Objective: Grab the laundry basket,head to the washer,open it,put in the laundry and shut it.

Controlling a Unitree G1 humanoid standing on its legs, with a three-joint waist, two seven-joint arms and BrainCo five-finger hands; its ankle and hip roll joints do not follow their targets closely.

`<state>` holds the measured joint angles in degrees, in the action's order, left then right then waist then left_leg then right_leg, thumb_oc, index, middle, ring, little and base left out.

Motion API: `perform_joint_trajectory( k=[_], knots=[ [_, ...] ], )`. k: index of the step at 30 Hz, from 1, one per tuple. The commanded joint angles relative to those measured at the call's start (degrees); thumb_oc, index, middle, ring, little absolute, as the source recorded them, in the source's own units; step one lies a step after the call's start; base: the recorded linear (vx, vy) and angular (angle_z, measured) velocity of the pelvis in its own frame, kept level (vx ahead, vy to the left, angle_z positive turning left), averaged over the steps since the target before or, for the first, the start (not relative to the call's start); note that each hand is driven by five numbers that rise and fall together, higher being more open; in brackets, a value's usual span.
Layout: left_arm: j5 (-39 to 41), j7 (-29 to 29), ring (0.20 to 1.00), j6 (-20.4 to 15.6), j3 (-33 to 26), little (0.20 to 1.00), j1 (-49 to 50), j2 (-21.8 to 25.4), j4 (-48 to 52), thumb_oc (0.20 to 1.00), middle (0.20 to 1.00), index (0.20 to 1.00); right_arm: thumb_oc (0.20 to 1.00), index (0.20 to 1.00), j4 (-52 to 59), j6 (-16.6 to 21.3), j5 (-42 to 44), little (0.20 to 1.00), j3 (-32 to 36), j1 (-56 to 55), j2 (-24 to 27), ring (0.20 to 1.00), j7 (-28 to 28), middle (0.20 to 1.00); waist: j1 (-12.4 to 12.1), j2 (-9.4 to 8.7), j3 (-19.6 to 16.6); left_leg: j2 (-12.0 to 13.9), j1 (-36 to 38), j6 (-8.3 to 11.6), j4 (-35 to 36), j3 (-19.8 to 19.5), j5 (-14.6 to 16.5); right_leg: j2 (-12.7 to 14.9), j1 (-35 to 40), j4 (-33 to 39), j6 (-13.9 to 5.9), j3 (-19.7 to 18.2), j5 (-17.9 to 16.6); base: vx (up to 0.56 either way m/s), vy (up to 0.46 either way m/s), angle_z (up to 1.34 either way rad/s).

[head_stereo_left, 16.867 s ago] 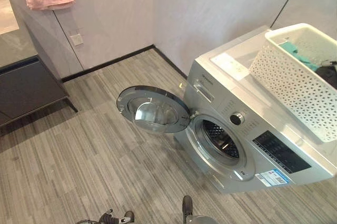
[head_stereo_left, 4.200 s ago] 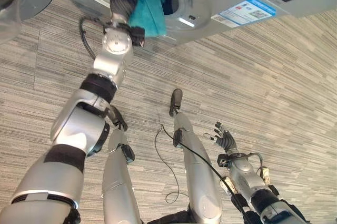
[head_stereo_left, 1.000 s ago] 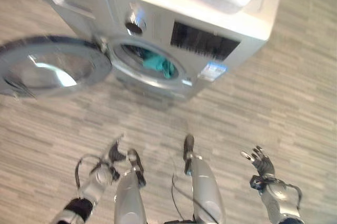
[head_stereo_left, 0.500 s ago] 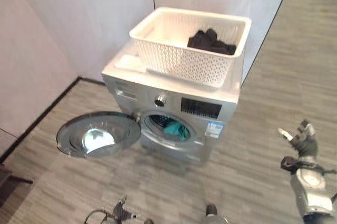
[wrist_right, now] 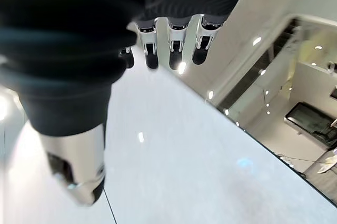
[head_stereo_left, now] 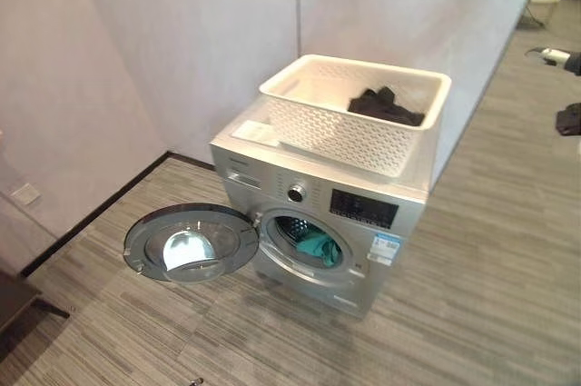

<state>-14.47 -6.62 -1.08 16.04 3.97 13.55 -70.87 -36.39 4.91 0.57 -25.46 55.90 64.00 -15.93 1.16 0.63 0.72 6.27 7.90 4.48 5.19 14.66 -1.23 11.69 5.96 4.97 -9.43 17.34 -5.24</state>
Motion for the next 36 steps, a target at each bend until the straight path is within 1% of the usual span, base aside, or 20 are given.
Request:
perform_joint_trajectory(
  k=[1,2,3,4,5,9,10,12,14,17,23,25,26,29,30,33,36],
  knots=[
    [-0.35,1.29,1.0,-1.71,1.65,1.0,0.3,2.59,-2.91,1.0,1.0,1.0,1.0,1.0,-8.22,-0.62,-5.11,1.0,-7.23,10.48,-1.29,1.0,6.47,1.0,-3.87,-4.54,-0.79,0.72,-0.98,-0.92,-1.39,-2.56,4.44,1.44,-2.13,-6.08,-0.27,-0.05,4.47,0.0,0.0,0.0],
    [0.77,1.1,1.0,-2.0,2.08,1.0,-0.02,2.7,-2.79,1.0,1.0,1.0,1.0,1.0,-16.4,-1.3,-7.79,1.0,-12.88,16.48,-5.53,1.0,7.71,1.0,-4.68,-5.06,-0.73,0.92,-1.01,-0.75,-1.6,-3.02,4.44,1.38,-1.64,-5.98,-0.29,0.47,4.58,0.02,-0.013,0.12],
    [0.77,1.1,1.0,-2.0,2.0,1.0,-0.06,2.59,-2.8,1.0,1.0,1.0,1.0,1.0,-16.59,-1.24,-7.75,1.0,-13.16,16.81,-5.62,1.0,7.7,1.0,-4.57,-5.01,-0.8,0.87,-1.21,-0.78,-1.59,-3.05,4.32,1.42,-1.78,-5.9,-0.27,0.49,4.45,0.03,-0.02,0.03],
    [1.59,1.12,1.0,-2.26,1.9,1.0,-0.47,2.98,-2.39,1.0,1.0,1.0,1.0,1.0,-22.44,-1.76,-10.85,1.0,-18.94,20.44,-8.01,1.0,11.21,1.0,-5.32,-5.61,-0.84,1.0,-1.63,-0.62,-1.86,-3.73,4.18,1.3,-1.43,-5.63,-0.25,1.23,4.5,0.02,-0.027,0.04],
    [2.0,1.3,1.0,-2.51,1.82,1.0,-0.4,3.39,-2.01,1.0,1.0,1.0,1.0,1.0,-24.43,-1.96,-11.91,1.0,-21.22,21.93,-8.77,1.0,12.92,1.0,-5.8,-6.02,-0.74,1.17,-1.85,-0.48,-1.97,-4.18,4.2,1.17,-1.21,-5.56,-0.25,1.65,4.66,0.02,-0.027,0.19],
    [2.36,1.8,1.0,-2.73,2.04,1.0,-0.32,3.56,-1.94,1.0,1.0,1.0,1.0,1.0,-28.2,-2.0,-12.51,1.0,-23.09,23.76,-10.12,1.0,14.22,1.0,-6.23,-6.45,-0.89,1.21,-2.89,-0.43,-2.16,-4.88,3.9,1.07,-1.41,-5.34,-0.24,2.49,4.52,0.01,-0.008,0.33],
    [2.43,2.31,1.0,-2.64,2.35,1.0,-0.02,3.8,-2.16,1.0,1.0,1.0,1.0,1.0,-30.36,-2.14,-13.0,1.0,-23.86,23.76,-11.54,1.0,15.55,1.0,-7.17,-6.79,-0.7,1.23,-3.51,-0.42,-2.29,-5.52,3.78,1.01,-1.44,-5.36,-0.27,3.22,4.52,0.02,-0.006,0.29],
    [2.9,2.7,1.0,-2.51,1.96,1.0,0.42,4.14,-2.56,1.0,1.0,1.0,1.0,1.0,-31.7,-2.25,-13.39,1.0,-24.01,23.27,-12.26,1.0,16.68,1.0,-8.09,-7.2,-0.2,1.33,-4.15,-0.37,-2.55,-6.1,3.81,0.85,-1.39,-5.39,-0.26,3.83,4.78,0.02,-0.012,0.18],
    [3.12,2.83,1.0,-2.49,1.73,1.0,0.55,4.31,-2.62,1.0,1.0,1.0,1.0,1.0,-32.13,-2.33,-13.42,1.0,-23.98,23.2,-12.19,1.0,17.01,1.0,-8.35,-7.45,-0.18,1.27,-4.83,-0.4,-2.61,-6.39,3.57,0.9,-1.68,-5.28,-0.26,4.18,4.68,0.0,-0.009,0.27],
    [4.34,3.19,1.0,-2.27,0.2,1.0,1.27,5.16,-3.33,1.0,1.0,1.0,1.0,1.0,-33.66,-2.58,-14.32,1.0,-23.95,22.15,-10.98,1.0,17.85,1.0,-9.74,-7.83,0.85,1.34,-6.54,-0.16,-2.64,-7.44,3.01,0.71,-2.35,-5.07,-0.2,5.46,4.8,0.01,-0.028,0.18],
    [5.2,3.14,1.0,-2.09,-1.51,1.0,1.71,6.12,-5.07,1.0,1.0,1.0,1.0,1.0,-35.99,-3.15,-15.04,1.0,-23.36,21.18,-7.9,1.0,17.98,1.0,-10.67,-7.16,2.18,1.49,-8.31,0.29,-2.45,-8.39,2.09,0.62,-3.35,-5.2,0.09,6.48,5.32,0.02,-0.019,0.09],
    [5.43,3.03,1.0,-2.12,-1.88,1.0,1.46,6.53,-5.05,1.0,1.0,1.0,1.0,1.0,-36.65,-3.39,-15.14,1.0,-23.11,20.91,-6.6,1.0,18.26,1.0,-10.74,-6.85,2.41,1.45,-8.77,0.43,-2.1,-8.82,1.58,0.68,-3.73,-5.33,0.15,6.81,5.4,0.04,-0.017,0.04],
    [5.72,3.0,1.0,-2.17,-1.94,1.0,1.1,6.9,-4.86,1.0,1.0,1.0,1.0,1.0,-37.14,-3.54,-15.11,1.0,-23.12,20.81,-5.08,1.0,18.53,1.0,-10.77,-6.57,2.54,1.32,-9.43,0.57,-1.73,-9.24,1.06,0.78,-3.99,-5.34,0.16,7.43,5.45,0.04,-0.013,0.08],
    [5.91,3.01,1.0,-2.27,-1.91,1.0,0.84,7.02,-4.81,1.0,1.0,1.0,1.0,1.0,-37.24,-3.61,-15.15,1.0,-23.04,20.62,-4.4,1.0,18.64,1.0,-10.75,-6.43,2.62,1.28,-9.79,0.65,-1.58,-9.52,0.83,0.84,-4.08,-5.34,0.17,7.8,5.5,0.03,-0.015,0.1],
    [6.16,3.06,1.0,-2.28,-1.79,1.0,0.4,7.21,-4.72,1.0,1.0,1.0,1.0,1.0,-37.45,-3.75,-15.36,1.0,-23.0,20.46,-3.34,1.0,18.68,1.0,-10.74,-6.17,2.89,1.22,-10.38,0.75,-1.55,-10.01,0.61,0.9,-4.29,-5.4,0.25,8.2,5.57,0.03,-0.028,0.12],
    [6.65,2.82,1.0,-2.47,-1.69,1.0,-0.43,7.64,-4.3,1.0,1.0,1.0,1.0,1.0,-37.25,-3.74,-15.19,1.0,-22.97,20.52,-2.75,1.0,18.49,1.0,-10.79,-5.7,3.51,1.12,-11.2,0.77,-1.6,-10.52,0.39,1.12,-5.01,-5.55,0.27,8.48,5.58,0.02,-0.022,0.11],
    [9.88,1.71,1.0,-2.5,-4.63,1.0,-0.81,8.53,-4.83,1.0,1.0,1.0,1.0,1.0,-37.33,-3.86,-14.73,1.0,-22.58,19.96,-3.14,1.0,18.6,1.0,-11.22,-5.52,3.85,1.0,-12.04,0.74,-1.47,-10.65,0.05,1.28,-6.03,-5.57,0.24,8.47,5.52,0.02,-0.003,0.0]
  ],
)
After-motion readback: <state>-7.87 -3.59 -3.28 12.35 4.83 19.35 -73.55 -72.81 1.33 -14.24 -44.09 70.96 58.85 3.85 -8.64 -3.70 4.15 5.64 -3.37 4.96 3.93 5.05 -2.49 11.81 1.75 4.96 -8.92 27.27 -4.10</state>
